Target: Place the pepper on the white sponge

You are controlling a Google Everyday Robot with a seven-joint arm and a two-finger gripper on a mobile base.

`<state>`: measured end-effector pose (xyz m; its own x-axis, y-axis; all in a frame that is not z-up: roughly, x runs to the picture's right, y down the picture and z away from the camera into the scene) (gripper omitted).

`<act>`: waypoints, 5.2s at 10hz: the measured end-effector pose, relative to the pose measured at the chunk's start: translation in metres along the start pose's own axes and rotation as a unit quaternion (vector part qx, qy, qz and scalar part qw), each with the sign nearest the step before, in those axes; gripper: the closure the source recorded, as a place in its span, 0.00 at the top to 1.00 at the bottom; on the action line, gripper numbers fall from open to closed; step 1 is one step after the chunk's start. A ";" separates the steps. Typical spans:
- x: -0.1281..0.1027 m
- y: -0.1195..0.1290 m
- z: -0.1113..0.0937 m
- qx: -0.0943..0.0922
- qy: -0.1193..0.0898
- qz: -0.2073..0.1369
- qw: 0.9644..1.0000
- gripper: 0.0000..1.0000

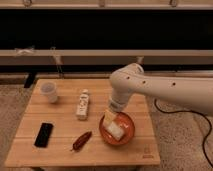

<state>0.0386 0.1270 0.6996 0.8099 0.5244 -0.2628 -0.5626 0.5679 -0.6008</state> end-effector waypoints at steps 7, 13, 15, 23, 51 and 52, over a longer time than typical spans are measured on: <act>0.000 0.000 0.000 0.000 0.000 0.000 1.000 0.80; 0.000 0.000 0.000 0.000 0.000 0.000 1.000 0.80; 0.000 0.000 0.000 0.000 0.000 0.000 1.000 0.80; 0.000 0.002 0.001 0.001 -0.001 -0.009 1.000 0.80; -0.081 0.122 0.149 -0.005 0.093 -0.336 0.937 0.00; -0.083 0.118 0.133 -0.001 0.089 -0.327 0.941 0.00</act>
<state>-0.1167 0.2348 0.7508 0.9979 -0.0514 0.0405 0.0652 0.7307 -0.6796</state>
